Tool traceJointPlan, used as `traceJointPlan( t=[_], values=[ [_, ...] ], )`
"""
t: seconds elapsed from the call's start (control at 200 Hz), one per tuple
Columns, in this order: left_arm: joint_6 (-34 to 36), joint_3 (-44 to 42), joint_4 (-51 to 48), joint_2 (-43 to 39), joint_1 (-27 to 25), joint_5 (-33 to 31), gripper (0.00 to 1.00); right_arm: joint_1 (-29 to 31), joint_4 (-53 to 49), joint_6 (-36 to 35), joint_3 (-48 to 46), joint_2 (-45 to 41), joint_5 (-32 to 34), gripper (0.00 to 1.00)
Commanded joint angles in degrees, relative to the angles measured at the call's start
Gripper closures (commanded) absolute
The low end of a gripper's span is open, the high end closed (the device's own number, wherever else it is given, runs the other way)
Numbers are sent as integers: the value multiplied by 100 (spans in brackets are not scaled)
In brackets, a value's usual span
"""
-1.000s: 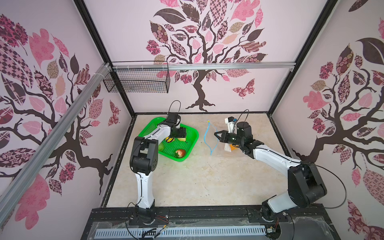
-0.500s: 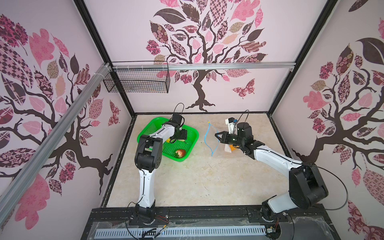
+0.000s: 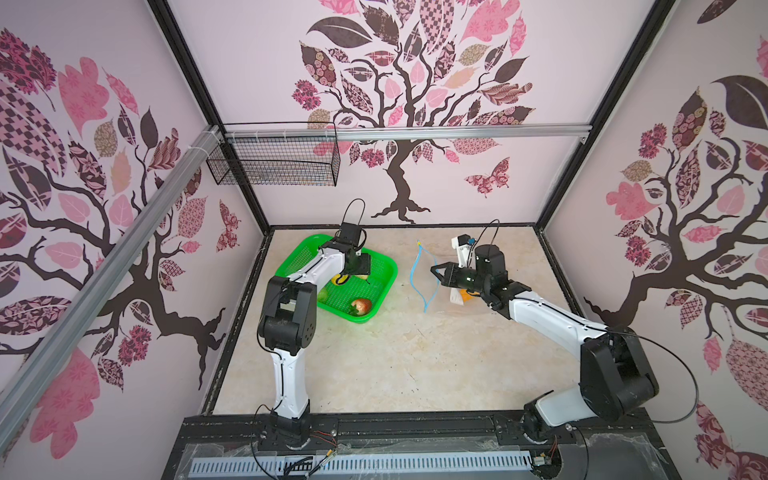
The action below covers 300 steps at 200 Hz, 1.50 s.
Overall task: Place the food in the zip-top bag and seal the zipper
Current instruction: 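Grasp the pale yellow wrinkled fruit in the basket with the left gripper, then carry the pale yellow fruit with the left gripper into the bag mouth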
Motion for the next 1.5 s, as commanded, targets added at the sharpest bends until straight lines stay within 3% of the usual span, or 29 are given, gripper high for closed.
traceJointPlan(
  t=[0.0, 0.235, 0.495, 0.675, 0.89, 1.105, 1.295, 1.495],
  values=[
    [-246, -366, -30, -731, -106, 279, 49, -24, -43, -117, -48, -307, 56, 100],
    [-890, -1529, 536, -2215, -358, 1449, 49, -24, -164, -235, -80, -311, 100, 100],
    [-1193, -2319, 1589, -3180, -1454, 1641, 49, -20, -219, -200, -58, -243, 2, 100],
    [-1289, -2196, 2110, -2940, -2007, 1677, 49, -20, -219, -141, -71, -232, -224, 100],
    [-1465, -2110, 2895, -2266, -2064, 1686, 49, -22, -249, -73, -135, -434, -352, 100],
    [-1402, -1939, 2972, -1729, -2072, 1744, 49, -26, -323, -107, -133, -726, -424, 100],
    [-1473, -1722, 2597, -1508, -2086, 1576, 49, -21, -295, -83, -151, -786, -510, 100],
    [-1383, -999, 1307, -1071, -2230, 698, 44, -21, -70, 48, -229, -741, -686, 100]
  ],
)
